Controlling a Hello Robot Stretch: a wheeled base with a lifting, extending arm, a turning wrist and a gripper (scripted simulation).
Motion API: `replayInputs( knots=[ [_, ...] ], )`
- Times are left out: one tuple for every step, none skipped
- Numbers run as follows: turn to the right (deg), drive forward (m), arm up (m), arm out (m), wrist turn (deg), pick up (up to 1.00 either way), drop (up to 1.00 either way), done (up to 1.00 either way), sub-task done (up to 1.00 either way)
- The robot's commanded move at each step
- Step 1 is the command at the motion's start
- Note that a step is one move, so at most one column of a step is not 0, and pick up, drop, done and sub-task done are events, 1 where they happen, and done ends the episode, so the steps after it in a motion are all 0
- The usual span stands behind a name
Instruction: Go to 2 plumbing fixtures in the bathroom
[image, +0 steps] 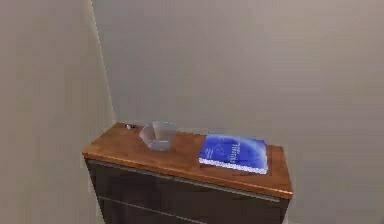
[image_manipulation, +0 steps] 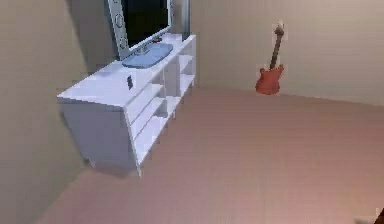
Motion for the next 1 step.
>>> replayInputs(
  knots=[
    [45.0,0.00,0.00,0.00,0.0,0.00,0.00,0.00,0.00]
  ],
)
